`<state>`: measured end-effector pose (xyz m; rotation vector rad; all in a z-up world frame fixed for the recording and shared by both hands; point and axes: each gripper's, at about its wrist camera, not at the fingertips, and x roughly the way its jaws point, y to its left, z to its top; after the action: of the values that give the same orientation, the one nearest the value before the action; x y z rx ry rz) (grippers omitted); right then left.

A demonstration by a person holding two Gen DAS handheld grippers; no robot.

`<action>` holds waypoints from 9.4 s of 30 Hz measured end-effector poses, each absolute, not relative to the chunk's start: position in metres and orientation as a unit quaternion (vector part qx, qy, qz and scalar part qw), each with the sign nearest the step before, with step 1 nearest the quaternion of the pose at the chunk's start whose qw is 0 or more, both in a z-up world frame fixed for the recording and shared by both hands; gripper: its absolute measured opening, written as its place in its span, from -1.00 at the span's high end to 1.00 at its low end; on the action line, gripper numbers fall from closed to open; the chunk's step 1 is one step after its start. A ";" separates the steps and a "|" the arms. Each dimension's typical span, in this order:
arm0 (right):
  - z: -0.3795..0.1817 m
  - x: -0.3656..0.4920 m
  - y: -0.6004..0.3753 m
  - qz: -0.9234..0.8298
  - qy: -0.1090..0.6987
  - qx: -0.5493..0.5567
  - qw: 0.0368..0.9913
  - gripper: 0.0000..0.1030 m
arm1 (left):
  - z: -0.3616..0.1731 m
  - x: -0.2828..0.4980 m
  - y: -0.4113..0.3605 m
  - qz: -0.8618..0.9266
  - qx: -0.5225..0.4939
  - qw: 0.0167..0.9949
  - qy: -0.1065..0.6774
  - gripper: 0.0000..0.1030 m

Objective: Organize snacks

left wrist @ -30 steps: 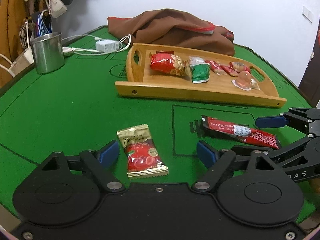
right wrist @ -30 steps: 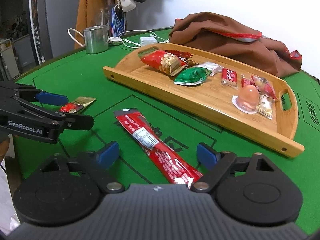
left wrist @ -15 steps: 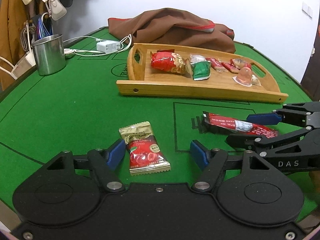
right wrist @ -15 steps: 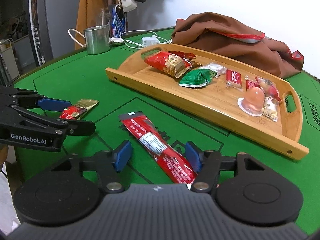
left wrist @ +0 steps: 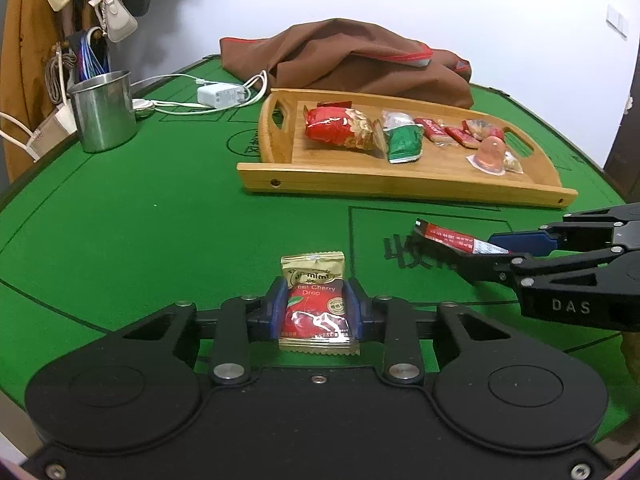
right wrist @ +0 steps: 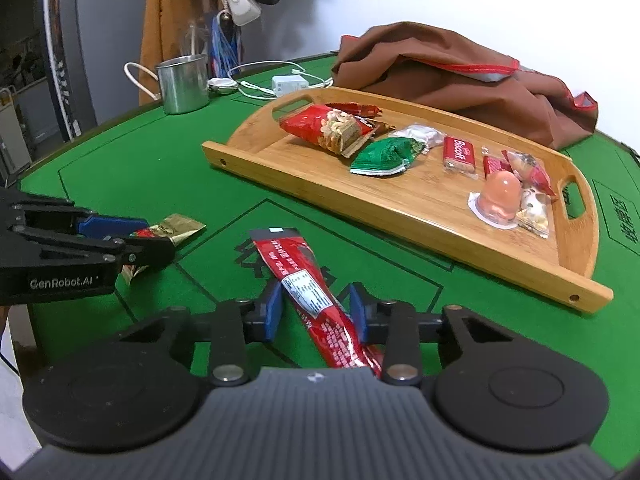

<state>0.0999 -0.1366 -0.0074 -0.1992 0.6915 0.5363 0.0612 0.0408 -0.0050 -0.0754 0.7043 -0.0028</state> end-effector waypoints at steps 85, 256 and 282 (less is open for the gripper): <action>-0.001 0.322 -0.195 0.073 0.351 0.195 0.913 0.57 | 0.009 0.312 -0.023 -0.038 -0.047 0.939 0.339 0.47; -0.020 0.123 -0.188 0.023 0.355 -0.019 0.935 -1.00 | -0.018 0.146 -0.001 0.035 -0.014 0.925 0.377 -1.00; -0.020 0.123 -0.188 0.023 0.355 -0.019 0.935 -1.00 | -0.019 0.147 -0.001 0.035 -0.014 0.925 0.377 -1.00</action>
<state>0.1229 -0.1885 -0.0201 -0.0396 0.7250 0.0477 0.1468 -0.0011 -0.0186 -0.0297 0.7736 0.0727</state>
